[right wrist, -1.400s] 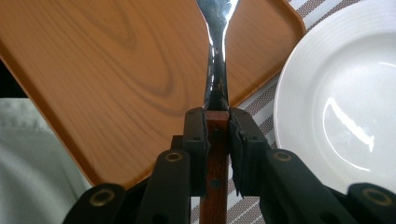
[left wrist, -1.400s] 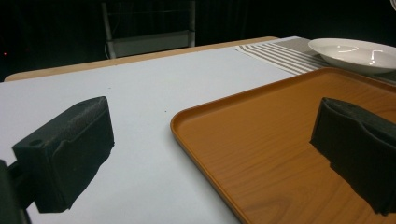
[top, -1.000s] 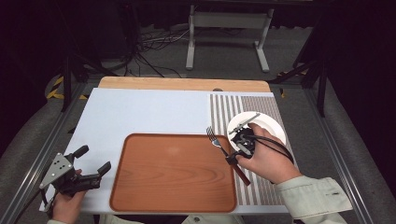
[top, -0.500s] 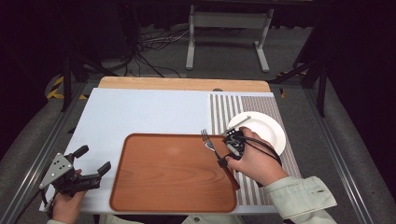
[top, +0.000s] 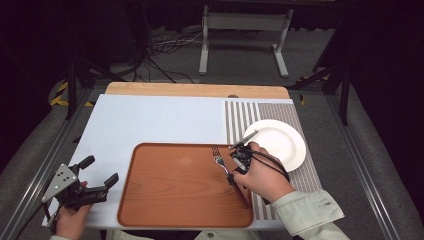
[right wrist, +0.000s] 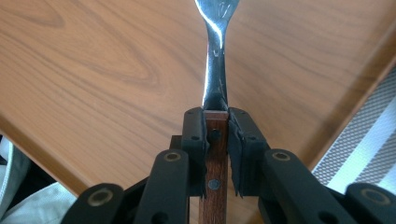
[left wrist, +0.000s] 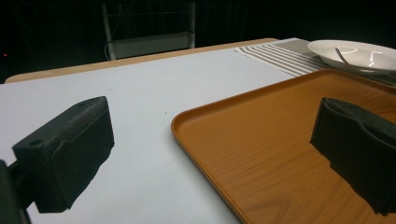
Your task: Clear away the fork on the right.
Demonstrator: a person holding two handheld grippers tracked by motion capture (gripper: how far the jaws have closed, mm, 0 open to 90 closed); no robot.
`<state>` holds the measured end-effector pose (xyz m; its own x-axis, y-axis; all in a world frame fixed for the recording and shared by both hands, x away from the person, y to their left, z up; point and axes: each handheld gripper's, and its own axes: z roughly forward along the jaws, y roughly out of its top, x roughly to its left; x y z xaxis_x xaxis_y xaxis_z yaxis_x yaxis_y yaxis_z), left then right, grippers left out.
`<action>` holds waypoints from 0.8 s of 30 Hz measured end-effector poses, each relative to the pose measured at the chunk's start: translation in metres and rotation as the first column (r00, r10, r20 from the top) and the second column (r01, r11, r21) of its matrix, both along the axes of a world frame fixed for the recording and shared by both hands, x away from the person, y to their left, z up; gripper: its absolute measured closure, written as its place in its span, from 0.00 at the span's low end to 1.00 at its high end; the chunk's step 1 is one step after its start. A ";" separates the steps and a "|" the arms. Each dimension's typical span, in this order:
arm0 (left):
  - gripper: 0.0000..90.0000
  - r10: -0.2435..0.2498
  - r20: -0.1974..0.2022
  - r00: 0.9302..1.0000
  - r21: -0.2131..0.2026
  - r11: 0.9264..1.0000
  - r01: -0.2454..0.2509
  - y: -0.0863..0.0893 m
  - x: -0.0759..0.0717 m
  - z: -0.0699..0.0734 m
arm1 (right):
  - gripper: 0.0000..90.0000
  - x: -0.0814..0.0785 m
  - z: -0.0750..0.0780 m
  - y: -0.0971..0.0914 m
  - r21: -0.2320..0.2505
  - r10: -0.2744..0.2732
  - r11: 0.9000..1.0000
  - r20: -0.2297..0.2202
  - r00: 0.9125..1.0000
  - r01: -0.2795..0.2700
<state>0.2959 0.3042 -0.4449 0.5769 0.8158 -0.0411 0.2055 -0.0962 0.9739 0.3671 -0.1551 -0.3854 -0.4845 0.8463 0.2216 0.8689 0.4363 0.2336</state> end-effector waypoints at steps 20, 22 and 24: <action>0.00 -0.003 -0.001 1.000 0.002 1.000 0.003 0.000 0.000 0.000 | 0.87 0.000 -0.024 0.010 -0.054 -0.054 0.997 -0.083 0.995 0.050; 0.00 -0.002 -0.001 1.000 -0.001 1.000 0.002 0.000 0.000 0.000 | 0.87 0.001 -0.025 0.010 -0.055 -0.056 0.997 -0.085 0.995 0.052; 0.00 -0.003 -0.001 1.000 0.001 1.000 0.003 0.000 0.000 0.000 | 0.87 0.001 -0.026 0.010 -0.059 -0.059 0.997 -0.089 0.994 0.054</action>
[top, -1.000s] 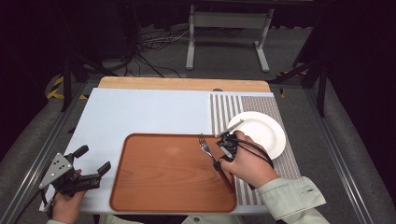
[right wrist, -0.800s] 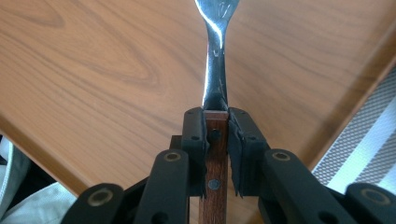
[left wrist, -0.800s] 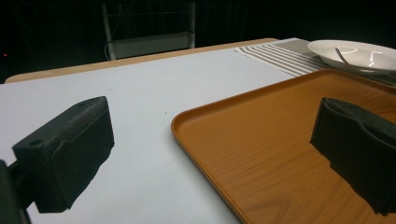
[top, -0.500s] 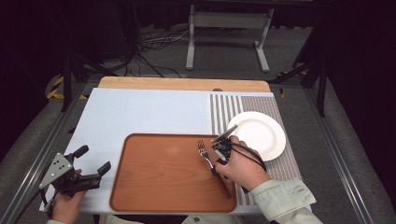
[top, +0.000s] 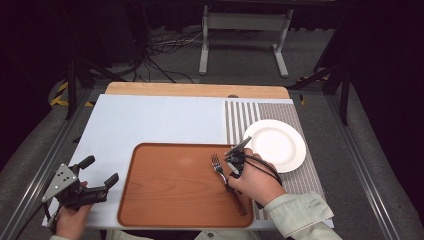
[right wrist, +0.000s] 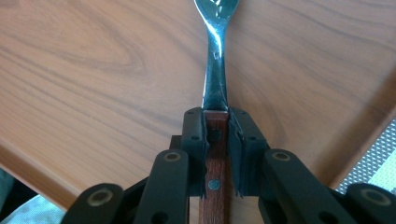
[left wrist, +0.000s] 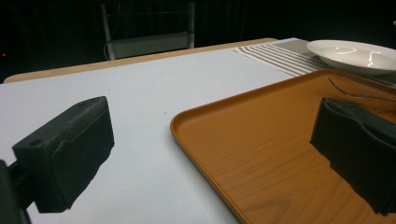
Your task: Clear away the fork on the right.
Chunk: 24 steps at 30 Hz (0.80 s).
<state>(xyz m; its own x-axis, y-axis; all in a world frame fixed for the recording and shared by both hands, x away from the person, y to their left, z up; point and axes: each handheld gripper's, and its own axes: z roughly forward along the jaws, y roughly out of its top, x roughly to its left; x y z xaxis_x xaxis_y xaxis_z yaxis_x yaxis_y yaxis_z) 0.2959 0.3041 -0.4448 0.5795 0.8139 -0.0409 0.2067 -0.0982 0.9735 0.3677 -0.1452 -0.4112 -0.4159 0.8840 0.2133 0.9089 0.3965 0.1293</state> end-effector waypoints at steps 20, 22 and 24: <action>0.00 -0.002 -0.003 1.000 0.002 1.000 0.002 0.000 0.000 0.000 | 0.87 0.001 -0.005 0.001 0.002 -0.031 1.000 -0.056 0.998 0.031; 0.00 -0.003 -0.004 1.000 0.002 1.000 0.003 0.000 0.000 0.000 | 0.86 0.001 -0.006 0.001 0.001 -0.030 1.000 -0.056 0.998 0.030; 0.00 -0.004 -0.005 1.000 0.002 1.000 0.004 -0.001 0.000 0.000 | 0.85 0.001 -0.006 0.001 0.003 -0.023 1.000 -0.053 0.998 0.023</action>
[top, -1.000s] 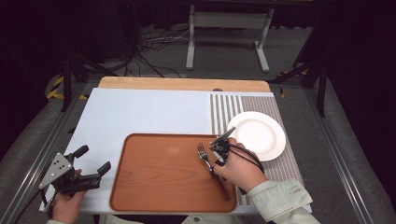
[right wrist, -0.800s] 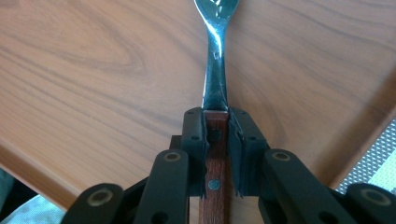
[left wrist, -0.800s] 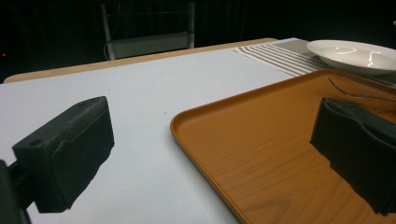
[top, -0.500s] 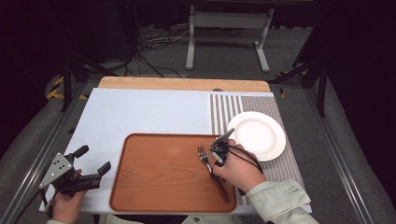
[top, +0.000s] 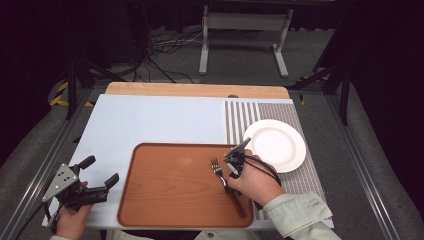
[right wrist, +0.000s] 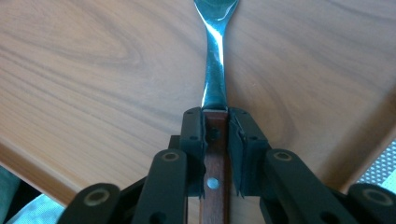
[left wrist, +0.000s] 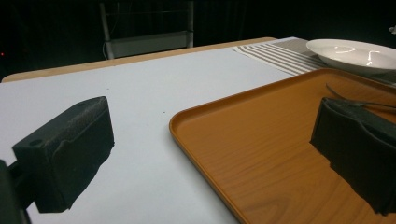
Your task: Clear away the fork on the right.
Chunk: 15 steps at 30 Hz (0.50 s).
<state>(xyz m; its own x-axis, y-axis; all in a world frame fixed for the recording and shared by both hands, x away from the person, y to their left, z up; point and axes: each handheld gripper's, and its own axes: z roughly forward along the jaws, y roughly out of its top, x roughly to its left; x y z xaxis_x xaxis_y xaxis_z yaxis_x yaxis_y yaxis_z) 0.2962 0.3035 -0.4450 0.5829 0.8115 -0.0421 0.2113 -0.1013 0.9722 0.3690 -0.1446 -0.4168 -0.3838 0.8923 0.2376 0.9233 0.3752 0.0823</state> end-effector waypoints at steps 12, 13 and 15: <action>0.00 0.002 0.001 1.000 -0.002 1.000 -0.002 0.000 0.000 0.000 | 0.64 0.003 0.018 -0.005 0.074 0.063 0.995 0.133 0.989 -0.073; 0.00 0.003 0.001 1.000 -0.002 1.000 -0.003 0.000 0.000 0.000 | 0.57 0.003 0.021 -0.005 0.088 0.098 0.989 0.189 0.977 -0.116; 0.00 0.004 0.001 1.000 -0.002 1.000 -0.004 0.000 0.000 0.000 | 0.33 0.004 0.024 -0.004 0.084 0.193 0.968 0.350 0.917 -0.236</action>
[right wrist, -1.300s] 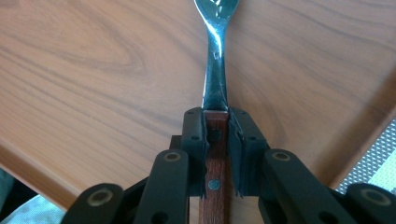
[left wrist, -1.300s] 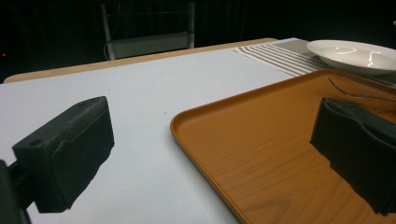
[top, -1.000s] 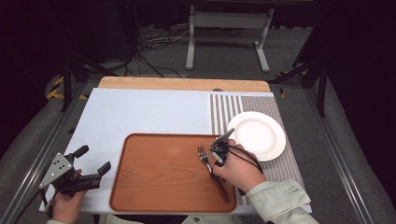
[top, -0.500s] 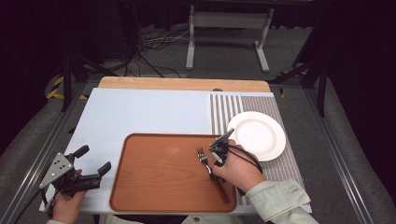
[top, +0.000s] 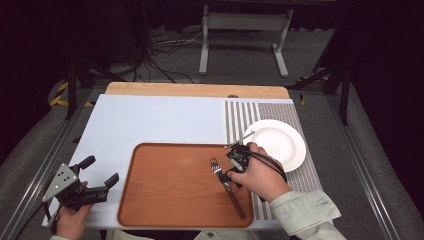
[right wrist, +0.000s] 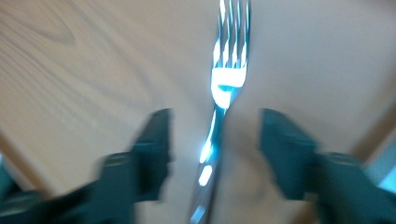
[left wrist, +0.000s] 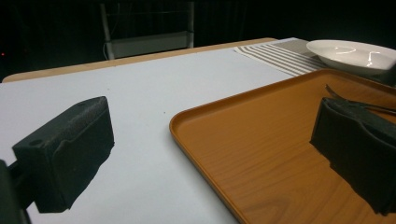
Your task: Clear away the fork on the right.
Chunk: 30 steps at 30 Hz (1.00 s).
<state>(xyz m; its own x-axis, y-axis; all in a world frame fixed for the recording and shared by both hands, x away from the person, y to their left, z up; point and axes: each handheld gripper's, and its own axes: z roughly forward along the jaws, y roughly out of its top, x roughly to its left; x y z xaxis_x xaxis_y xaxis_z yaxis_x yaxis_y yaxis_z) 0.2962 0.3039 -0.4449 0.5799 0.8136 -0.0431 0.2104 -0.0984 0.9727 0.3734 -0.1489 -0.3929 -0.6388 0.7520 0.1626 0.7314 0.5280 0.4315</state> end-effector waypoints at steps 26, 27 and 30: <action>0.00 0.000 0.006 1.000 -0.005 1.000 0.000 0.000 0.000 0.000 | 0.76 0.031 -0.013 0.023 0.078 0.344 0.919 0.320 0.883 -0.386; 0.00 0.000 0.007 1.000 -0.005 1.000 0.000 0.000 0.000 0.000 | 0.84 0.033 -0.016 0.024 0.071 0.347 0.919 0.323 0.881 -0.388; 0.00 0.000 0.007 1.000 -0.004 1.000 0.000 0.000 0.000 0.000 | 0.93 0.036 -0.022 0.026 0.064 0.356 0.917 0.313 0.881 -0.393</action>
